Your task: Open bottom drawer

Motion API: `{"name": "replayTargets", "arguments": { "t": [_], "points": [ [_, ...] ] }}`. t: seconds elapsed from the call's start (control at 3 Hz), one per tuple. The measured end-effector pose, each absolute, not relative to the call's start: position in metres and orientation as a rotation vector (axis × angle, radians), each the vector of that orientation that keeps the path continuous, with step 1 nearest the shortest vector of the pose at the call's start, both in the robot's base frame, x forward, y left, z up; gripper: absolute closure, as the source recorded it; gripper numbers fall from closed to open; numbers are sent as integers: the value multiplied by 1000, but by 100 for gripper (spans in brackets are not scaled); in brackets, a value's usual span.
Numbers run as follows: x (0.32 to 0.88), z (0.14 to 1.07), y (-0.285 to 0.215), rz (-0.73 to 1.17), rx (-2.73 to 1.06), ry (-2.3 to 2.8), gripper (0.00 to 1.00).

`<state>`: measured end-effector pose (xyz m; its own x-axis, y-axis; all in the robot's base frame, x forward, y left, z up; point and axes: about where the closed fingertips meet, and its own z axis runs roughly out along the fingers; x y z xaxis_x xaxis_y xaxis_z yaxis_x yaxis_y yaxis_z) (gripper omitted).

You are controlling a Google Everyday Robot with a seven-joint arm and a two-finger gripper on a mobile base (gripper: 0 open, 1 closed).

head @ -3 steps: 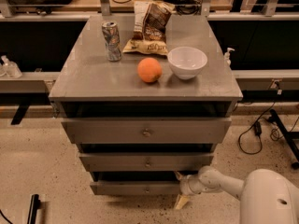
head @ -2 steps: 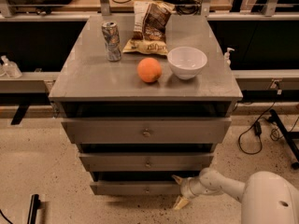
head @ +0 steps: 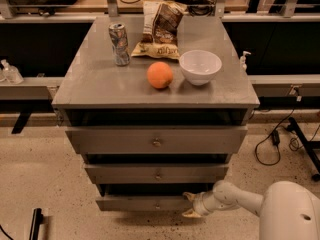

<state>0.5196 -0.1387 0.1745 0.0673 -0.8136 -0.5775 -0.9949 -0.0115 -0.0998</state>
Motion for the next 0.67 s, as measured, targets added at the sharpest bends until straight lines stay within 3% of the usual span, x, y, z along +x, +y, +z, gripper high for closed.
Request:
{"name": "replayTargets", "arguments": {
  "t": [0.33, 0.67],
  "points": [
    [519, 177, -139, 500, -1875, 1793, 84],
    [519, 182, -139, 500, -1875, 1793, 100]
  ]
}}
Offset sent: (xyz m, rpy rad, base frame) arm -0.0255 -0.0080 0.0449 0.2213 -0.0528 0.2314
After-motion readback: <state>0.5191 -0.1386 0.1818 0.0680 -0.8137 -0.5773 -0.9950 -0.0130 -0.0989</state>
